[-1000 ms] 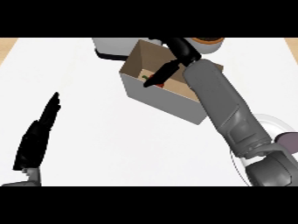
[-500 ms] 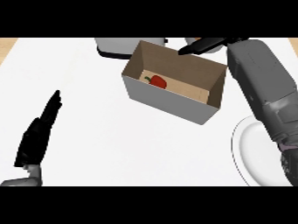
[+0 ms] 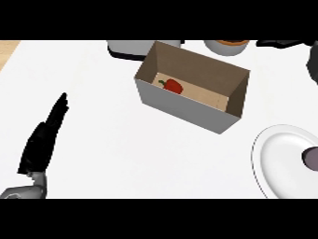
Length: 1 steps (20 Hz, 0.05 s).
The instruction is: Pick the bell pepper from the plate and place it in the cardboard box
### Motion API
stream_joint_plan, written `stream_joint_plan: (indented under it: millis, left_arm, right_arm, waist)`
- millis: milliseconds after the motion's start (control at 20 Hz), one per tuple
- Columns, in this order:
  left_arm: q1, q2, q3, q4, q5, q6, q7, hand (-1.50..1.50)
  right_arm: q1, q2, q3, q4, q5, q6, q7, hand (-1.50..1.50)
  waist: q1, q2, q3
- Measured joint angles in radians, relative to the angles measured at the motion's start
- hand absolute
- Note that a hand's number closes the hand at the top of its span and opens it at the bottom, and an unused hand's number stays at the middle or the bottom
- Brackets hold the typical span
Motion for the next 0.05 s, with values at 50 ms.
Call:
stream_joint_plan:
  millis: [50]
  left_arm:
    - [-0.002, -0.003, -0.002, 0.002, -0.002, 0.002, -0.004, 0.00]
  right_arm:
    - [0.003, -0.027, -0.004, 0.003, -0.002, 0.024, -0.001, -1.50]
  waist:
    - [0.002, 0.002, 0.000]
